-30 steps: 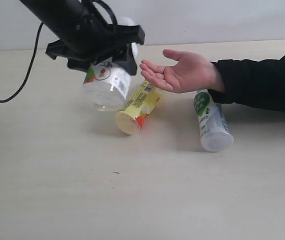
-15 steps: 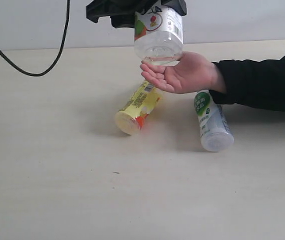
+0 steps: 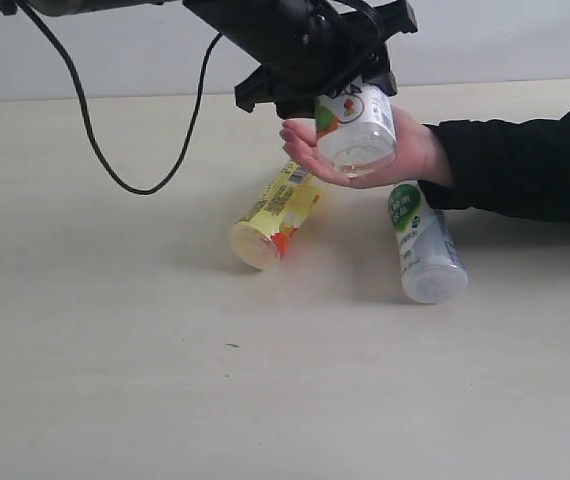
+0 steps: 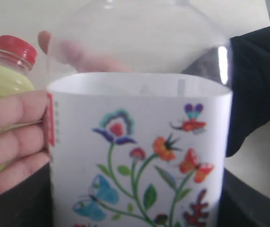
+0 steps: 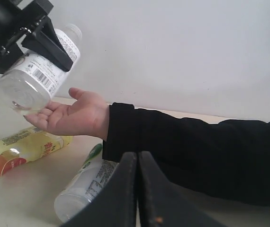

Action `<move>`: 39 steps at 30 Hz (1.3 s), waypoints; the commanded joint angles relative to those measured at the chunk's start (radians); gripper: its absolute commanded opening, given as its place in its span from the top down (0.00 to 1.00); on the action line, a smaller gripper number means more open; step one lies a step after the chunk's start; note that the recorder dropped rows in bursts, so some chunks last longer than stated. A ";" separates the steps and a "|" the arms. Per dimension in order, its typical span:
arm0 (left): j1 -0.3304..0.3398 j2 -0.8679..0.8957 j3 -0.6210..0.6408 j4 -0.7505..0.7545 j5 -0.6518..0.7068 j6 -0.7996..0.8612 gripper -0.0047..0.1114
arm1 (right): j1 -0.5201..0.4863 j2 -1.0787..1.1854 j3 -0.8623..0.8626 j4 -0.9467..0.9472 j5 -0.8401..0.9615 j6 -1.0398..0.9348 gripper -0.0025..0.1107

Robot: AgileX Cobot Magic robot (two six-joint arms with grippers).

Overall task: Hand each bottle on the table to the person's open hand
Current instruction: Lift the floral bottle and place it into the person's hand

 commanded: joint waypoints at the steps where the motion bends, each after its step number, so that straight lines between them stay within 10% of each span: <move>1: -0.005 0.037 -0.010 -0.033 -0.083 0.005 0.65 | 0.003 -0.005 0.005 0.000 -0.003 0.001 0.98; 31: -0.005 0.095 -0.010 0.021 -0.195 -0.019 0.43 | 0.003 -0.005 0.005 0.000 -0.003 0.001 0.98; 39: -0.005 0.095 -0.010 0.045 -0.193 -0.023 0.22 | 0.003 -0.005 0.005 0.000 -0.003 0.001 0.98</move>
